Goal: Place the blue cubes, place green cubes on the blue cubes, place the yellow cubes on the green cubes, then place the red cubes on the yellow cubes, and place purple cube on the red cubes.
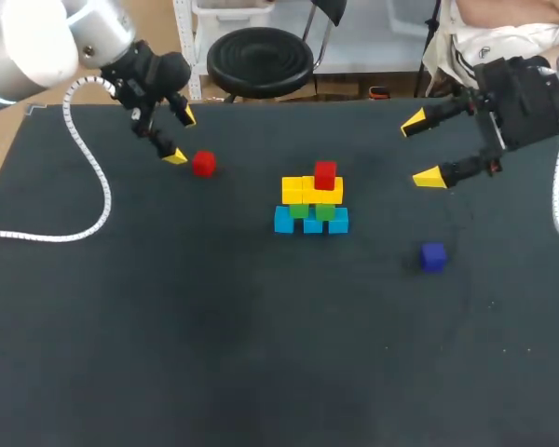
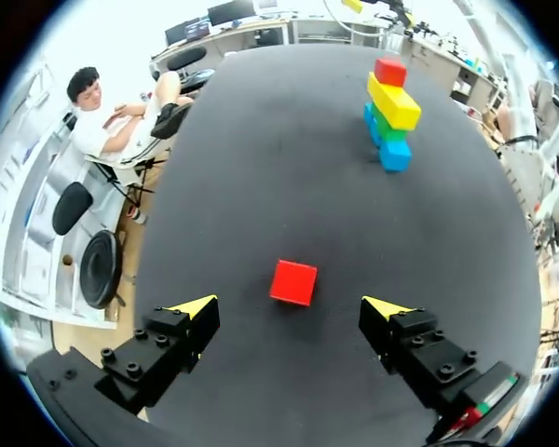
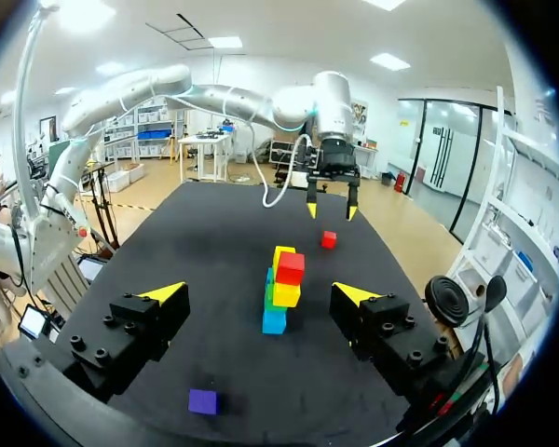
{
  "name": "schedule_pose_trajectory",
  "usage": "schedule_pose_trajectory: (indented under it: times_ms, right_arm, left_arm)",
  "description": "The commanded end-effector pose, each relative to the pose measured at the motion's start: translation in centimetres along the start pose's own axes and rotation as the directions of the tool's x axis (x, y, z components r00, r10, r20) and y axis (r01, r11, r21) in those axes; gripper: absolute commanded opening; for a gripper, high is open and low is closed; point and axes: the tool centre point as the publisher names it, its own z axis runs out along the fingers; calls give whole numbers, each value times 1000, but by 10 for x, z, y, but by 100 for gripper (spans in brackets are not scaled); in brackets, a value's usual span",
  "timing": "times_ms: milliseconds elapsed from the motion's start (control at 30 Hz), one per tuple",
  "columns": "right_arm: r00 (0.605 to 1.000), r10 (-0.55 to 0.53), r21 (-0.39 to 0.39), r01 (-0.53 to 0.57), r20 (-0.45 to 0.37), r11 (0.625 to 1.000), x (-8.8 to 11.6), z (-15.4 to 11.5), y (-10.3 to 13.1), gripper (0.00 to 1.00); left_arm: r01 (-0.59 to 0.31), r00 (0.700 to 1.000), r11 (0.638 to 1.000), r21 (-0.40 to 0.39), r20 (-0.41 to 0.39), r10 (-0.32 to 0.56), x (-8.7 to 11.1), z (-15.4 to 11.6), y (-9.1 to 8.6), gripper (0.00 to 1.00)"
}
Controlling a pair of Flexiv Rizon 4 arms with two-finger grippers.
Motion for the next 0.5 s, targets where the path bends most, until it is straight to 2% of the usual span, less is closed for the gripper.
schedule_pose_trajectory:
  times_ms: [33, 167, 333, 500]
  right_arm:
    - [1000, -1, 0, 1, 2, 1000, 1, 0, 0, 100]
    - [1000, -1, 0, 1, 2, 1000, 1, 0, 0, 100]
    - [1000, -1, 0, 1, 2, 1000, 1, 0, 0, 100]
    - [1000, -1, 0, 1, 2, 1000, 1, 0, 0, 100]
  left_arm:
    - [-33, 999, 987, 158, -18, 36, 4, 13, 15, 100]
    - [-32, 998, 986, 166, -43, 40, 6, 15, 13, 100]
    - [8, 998, 988, 151, -65, 2, 4, 19, 21, 100]
    - [11, 991, 987, 158, -130, 10, 3, 26, 20, 100]
